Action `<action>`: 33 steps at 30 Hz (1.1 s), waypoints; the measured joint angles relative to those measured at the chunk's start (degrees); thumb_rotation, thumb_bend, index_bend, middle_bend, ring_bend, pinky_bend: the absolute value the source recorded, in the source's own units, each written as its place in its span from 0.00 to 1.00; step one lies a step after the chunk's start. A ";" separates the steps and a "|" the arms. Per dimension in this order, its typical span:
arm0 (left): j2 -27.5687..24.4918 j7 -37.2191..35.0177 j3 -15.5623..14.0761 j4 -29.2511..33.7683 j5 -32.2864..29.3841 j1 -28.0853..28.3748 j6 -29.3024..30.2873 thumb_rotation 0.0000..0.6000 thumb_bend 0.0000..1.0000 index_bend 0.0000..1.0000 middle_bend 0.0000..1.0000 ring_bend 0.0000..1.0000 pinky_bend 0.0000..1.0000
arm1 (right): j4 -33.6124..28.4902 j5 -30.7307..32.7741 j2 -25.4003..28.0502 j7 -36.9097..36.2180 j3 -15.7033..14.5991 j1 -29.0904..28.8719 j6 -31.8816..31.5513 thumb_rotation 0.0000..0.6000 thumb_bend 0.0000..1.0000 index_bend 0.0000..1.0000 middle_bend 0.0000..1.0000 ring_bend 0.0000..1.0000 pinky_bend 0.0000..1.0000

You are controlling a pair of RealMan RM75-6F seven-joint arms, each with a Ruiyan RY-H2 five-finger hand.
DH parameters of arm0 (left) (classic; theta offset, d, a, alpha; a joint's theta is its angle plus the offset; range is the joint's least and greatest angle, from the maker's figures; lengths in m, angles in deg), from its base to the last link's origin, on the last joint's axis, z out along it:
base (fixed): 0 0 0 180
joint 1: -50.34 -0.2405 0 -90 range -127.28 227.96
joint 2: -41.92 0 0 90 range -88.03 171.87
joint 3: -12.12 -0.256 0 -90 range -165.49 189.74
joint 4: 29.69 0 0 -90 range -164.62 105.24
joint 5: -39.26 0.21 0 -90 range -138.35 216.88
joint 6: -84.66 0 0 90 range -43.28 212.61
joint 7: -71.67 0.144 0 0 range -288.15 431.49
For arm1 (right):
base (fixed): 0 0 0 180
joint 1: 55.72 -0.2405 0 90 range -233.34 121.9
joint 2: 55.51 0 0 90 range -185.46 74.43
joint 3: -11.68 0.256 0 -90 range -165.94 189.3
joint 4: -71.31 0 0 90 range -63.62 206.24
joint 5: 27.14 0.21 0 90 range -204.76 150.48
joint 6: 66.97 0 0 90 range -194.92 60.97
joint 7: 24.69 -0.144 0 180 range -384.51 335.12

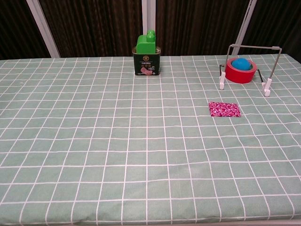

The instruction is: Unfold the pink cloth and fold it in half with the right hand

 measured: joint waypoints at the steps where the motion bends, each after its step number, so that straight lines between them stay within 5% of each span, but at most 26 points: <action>1: -0.01 -0.07 -0.05 0.07 -0.06 0.05 -0.18 1.00 0.12 0.22 0.14 0.15 0.15 | -0.01 -0.01 0.01 -0.05 -0.01 0.00 0.01 0.31 0.19 0.10 0.04 0.00 0.00; 16: 0.72 -0.46 -0.55 0.03 0.25 -0.85 1.08 1.00 0.12 0.22 0.14 0.15 0.15 | -1.26 -0.21 1.40 -2.44 -0.42 0.04 0.74 0.30 0.20 0.10 0.04 0.00 0.00; 22: 0.74 -0.75 -0.55 0.24 0.21 -0.90 1.05 1.00 0.12 0.22 0.14 0.15 0.15 | -1.61 0.34 1.01 -2.56 -0.26 -1.24 3.25 0.29 0.44 0.17 0.05 0.00 0.00; 28: 0.87 -1.69 -0.70 -0.10 0.68 -1.07 1.34 1.00 0.12 0.22 0.14 0.15 0.15 | -2.46 2.80 -0.65 0.47 0.71 -5.49 10.82 0.03 0.60 0.24 0.02 0.00 0.00; 33: 0.77 -2.82 -1.07 -0.45 1.16 -1.55 1.84 1.00 0.12 0.22 0.14 0.15 0.15 | -2.28 7.45 -4.49 4.87 2.18 -10.78 19.21 0.00 0.65 0.28 0.01 0.00 0.00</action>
